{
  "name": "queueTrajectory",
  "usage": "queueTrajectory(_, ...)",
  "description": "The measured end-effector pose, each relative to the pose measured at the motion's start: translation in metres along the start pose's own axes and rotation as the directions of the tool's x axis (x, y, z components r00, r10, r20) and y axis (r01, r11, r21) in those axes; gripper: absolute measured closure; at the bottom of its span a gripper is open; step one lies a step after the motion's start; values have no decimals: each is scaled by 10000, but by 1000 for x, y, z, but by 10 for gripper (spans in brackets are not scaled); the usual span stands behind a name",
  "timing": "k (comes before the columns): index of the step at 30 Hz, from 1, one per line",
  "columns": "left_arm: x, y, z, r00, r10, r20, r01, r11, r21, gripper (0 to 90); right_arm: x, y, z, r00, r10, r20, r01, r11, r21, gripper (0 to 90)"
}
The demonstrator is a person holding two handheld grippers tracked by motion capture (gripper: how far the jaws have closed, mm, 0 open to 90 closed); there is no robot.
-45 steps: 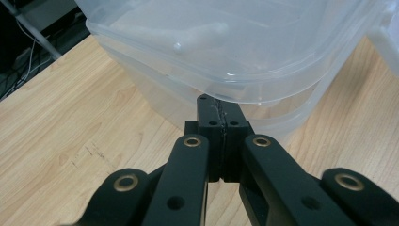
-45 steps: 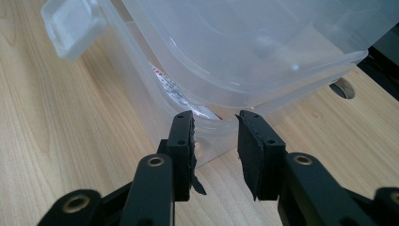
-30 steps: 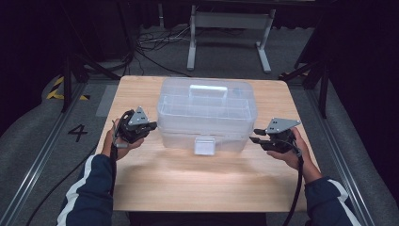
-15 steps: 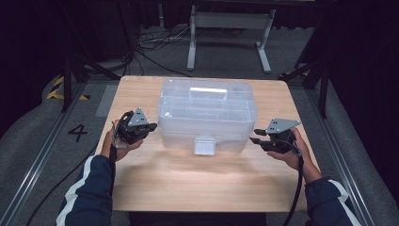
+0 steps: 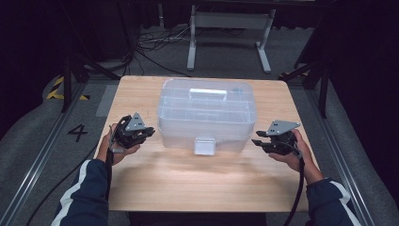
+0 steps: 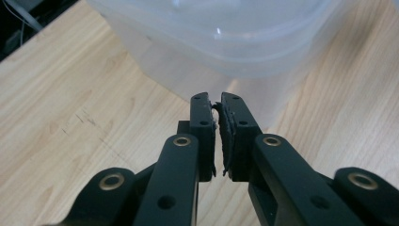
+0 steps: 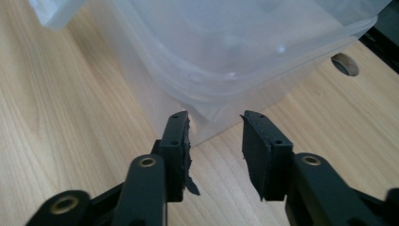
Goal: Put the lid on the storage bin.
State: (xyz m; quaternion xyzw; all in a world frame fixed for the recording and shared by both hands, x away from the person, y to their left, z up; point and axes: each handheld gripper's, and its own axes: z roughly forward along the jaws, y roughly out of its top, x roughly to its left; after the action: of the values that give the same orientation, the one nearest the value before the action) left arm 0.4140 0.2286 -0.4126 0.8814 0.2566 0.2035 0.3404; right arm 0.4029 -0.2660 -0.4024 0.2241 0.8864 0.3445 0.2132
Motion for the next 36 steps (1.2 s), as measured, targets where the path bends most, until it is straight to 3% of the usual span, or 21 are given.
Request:
queueTrajectory(9, -4, -16, 1, 10000, 26, 48, -29, 9984, 572, 759, 0, -11, 1, 9996, 100, 258, -109, 9993, 363, 596)
queueTrajectory(22, -7, -39, 1, 9998, -52, -193, 76, 9916, 1288, 605, -3, -33, 0, 9976, 290, 625, -337, 9967, 742, 508)
queueTrajectory(28, -11, -50, 3, 9994, -135, -316, 183, 9873, 1576, 505, -4, -44, -2, 9959, 469, 779, -521, 9964, 662, 456)
queueTrajectory(36, -13, -65, 1, 9991, -432, -41, 432, 9842, 1718, 390, -6, -63, -2, 9924, 766, 962, -837, 9939, 720, 373)
